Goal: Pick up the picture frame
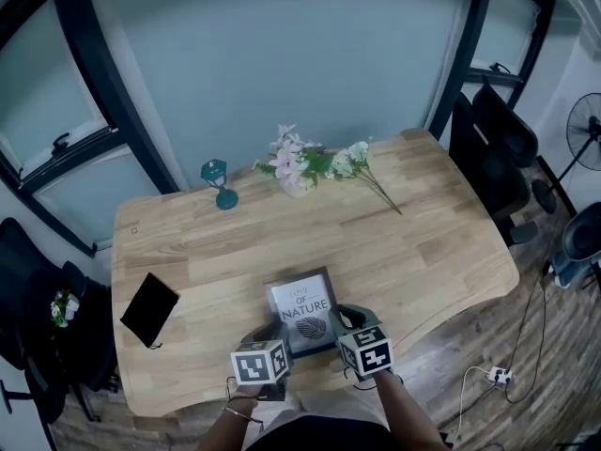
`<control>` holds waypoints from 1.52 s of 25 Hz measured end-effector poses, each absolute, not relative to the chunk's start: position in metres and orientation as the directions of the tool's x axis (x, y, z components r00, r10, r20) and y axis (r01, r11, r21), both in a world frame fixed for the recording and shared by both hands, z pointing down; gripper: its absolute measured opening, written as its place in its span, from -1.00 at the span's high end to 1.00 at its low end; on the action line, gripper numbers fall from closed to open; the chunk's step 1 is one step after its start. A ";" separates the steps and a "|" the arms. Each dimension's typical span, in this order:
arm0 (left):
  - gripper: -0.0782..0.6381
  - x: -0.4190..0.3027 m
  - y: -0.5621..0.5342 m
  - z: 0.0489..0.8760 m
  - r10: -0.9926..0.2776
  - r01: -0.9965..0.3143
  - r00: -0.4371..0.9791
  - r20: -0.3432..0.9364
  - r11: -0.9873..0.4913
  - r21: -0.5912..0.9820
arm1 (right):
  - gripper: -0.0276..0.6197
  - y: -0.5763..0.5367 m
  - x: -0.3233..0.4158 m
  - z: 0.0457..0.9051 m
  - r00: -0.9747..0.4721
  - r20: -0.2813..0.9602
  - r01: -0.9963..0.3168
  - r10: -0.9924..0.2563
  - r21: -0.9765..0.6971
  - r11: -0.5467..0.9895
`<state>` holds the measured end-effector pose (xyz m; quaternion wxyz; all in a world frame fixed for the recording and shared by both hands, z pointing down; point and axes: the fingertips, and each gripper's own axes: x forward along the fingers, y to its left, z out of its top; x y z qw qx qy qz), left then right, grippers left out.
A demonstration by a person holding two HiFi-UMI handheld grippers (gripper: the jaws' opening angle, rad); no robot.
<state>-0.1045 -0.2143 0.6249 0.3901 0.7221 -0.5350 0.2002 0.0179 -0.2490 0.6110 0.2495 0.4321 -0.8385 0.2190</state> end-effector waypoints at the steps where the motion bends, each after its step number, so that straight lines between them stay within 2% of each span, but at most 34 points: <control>1: 0.57 -0.104 -0.214 0.623 -0.620 -0.929 0.348 0.703 -0.125 0.349 | 0.68 -0.248 0.018 0.609 -0.502 0.603 -0.835 -0.620 -0.150 0.530; 38: 0.58 -0.099 -0.160 0.516 -0.763 -0.931 0.344 0.548 -0.203 0.302 | 0.69 -0.188 0.031 0.512 -0.513 0.436 -0.844 -0.740 -0.100 0.526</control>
